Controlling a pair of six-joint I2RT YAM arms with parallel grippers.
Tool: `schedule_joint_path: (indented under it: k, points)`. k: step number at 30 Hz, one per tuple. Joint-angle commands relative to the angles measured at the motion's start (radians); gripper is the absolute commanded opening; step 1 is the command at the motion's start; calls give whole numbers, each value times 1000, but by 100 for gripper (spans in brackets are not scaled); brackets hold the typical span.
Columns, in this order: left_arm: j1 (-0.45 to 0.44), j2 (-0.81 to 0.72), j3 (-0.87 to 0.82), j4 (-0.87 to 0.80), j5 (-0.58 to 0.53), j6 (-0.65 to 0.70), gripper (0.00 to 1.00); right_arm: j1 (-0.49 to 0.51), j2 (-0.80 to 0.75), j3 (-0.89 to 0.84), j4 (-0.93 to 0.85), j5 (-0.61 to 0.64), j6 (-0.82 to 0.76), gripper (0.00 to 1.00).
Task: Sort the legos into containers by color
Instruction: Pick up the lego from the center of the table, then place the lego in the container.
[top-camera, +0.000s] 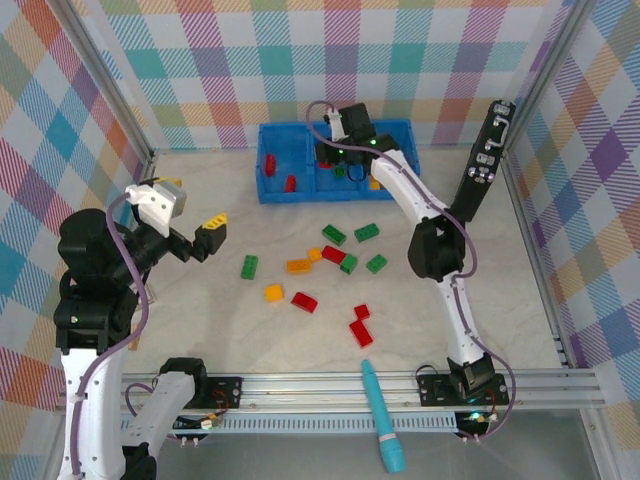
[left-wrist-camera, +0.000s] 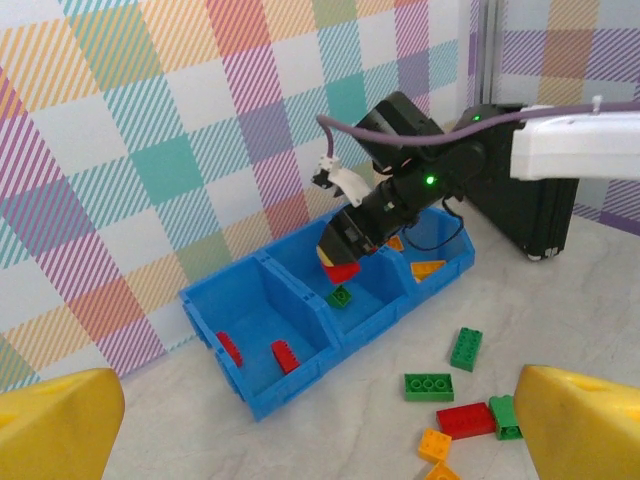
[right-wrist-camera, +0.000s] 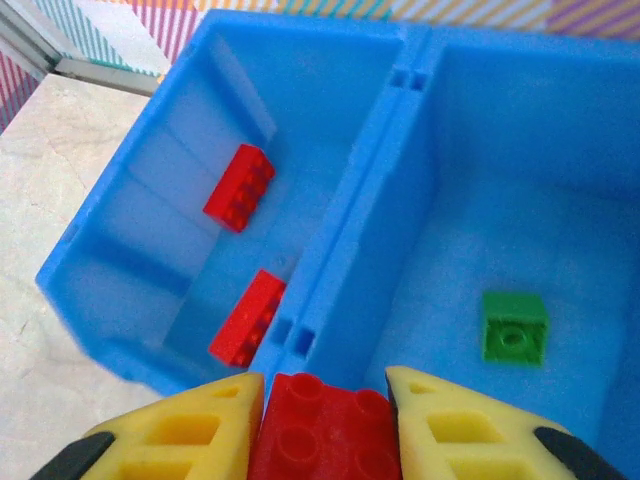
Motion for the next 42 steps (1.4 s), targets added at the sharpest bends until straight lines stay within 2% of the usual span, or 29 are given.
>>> schedule_joint_path:
  k: [1, 6, 13, 23, 28, 34, 37, 42]
  points:
    - [13, 8, -8, 5, -13, 12, 100, 12, 27, 34, 195, -70, -82, 32]
    - [14, 22, -7, 2, -14, 12, 100, 16, 57, 23, 340, -115, -72, 32]
    - [15, 37, -5, 0, -14, 12, 100, 36, 104, 22, 453, -201, -98, 32]
    - [15, 32, -4, -3, -11, 11, 100, 79, 232, 131, 431, -157, -371, 34]
    - [16, 34, -3, -3, -8, 11, 100, 87, 245, 135, 397, -120, -494, 45]
    - [16, 33, -2, -1, 0, 8, 100, 93, 193, 112, 389, -102, -520, 59]
    - [16, 26, -2, 2, 10, 5, 100, 94, 140, 86, 367, -72, -507, 59]
    - [16, 9, -4, 3, 10, 3, 100, 95, -52, -56, 235, 145, -368, 59]
